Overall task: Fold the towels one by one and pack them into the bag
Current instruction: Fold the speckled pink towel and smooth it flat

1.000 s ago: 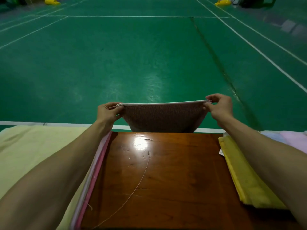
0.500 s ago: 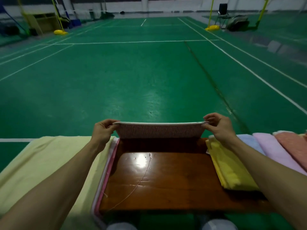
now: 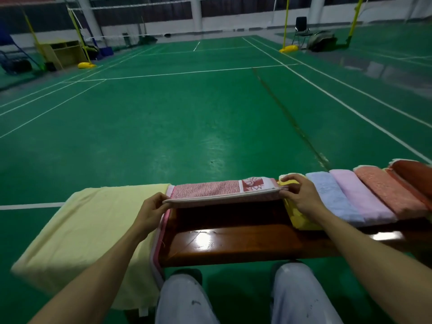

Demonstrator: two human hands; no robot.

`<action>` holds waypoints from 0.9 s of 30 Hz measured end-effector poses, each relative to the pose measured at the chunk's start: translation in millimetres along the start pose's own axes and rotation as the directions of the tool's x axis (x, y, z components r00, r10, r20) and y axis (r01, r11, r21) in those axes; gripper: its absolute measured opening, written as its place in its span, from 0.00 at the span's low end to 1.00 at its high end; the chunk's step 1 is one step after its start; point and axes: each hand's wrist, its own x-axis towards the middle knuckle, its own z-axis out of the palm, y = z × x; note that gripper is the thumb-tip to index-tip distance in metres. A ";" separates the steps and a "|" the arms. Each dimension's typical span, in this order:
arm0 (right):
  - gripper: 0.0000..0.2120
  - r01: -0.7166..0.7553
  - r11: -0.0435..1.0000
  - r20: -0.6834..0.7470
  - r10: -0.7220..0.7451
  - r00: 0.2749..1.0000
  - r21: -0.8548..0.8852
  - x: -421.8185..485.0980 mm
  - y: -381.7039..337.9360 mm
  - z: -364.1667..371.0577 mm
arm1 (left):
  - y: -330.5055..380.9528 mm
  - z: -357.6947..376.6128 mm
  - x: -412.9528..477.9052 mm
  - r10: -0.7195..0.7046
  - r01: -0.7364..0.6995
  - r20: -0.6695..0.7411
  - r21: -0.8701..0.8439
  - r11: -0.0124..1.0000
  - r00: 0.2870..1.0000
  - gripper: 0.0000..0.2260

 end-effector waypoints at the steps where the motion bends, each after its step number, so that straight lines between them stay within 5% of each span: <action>1: 0.14 0.017 1.000 -0.004 -0.017 1.000 0.001 -5.9 0.3 0.0 | -1.5 -1.6 -5.8 0.001 -0.002 0.014 0.022 1.000 1.000 0.04; 8: 0.14 0.203 0.967 0.037 -0.199 0.979 -0.153 -37.5 1.8 2.4 | 5.9 -11.2 -36.0 0.044 -0.043 -0.005 0.040 0.998 0.999 0.10; 14: 0.26 0.336 0.921 -0.045 -0.351 0.935 -0.198 -52.8 -11.7 0.4 | 22.8 -10.0 -46.4 0.072 -0.072 -0.042 -0.012 0.997 0.997 0.03; 19: 0.12 0.333 0.917 0.009 -0.340 0.940 -0.220 -60.5 -11.4 -2.0 | 16.8 -16.8 -52.4 0.070 -0.070 -0.009 0.060 0.996 0.997 0.04; 27: 0.15 0.264 0.934 0.153 -0.232 0.960 -0.239 -64.5 -21.1 -10.6 | 10.1 -18.2 -65.8 -0.046 0.046 0.017 -0.005 0.999 0.999 0.06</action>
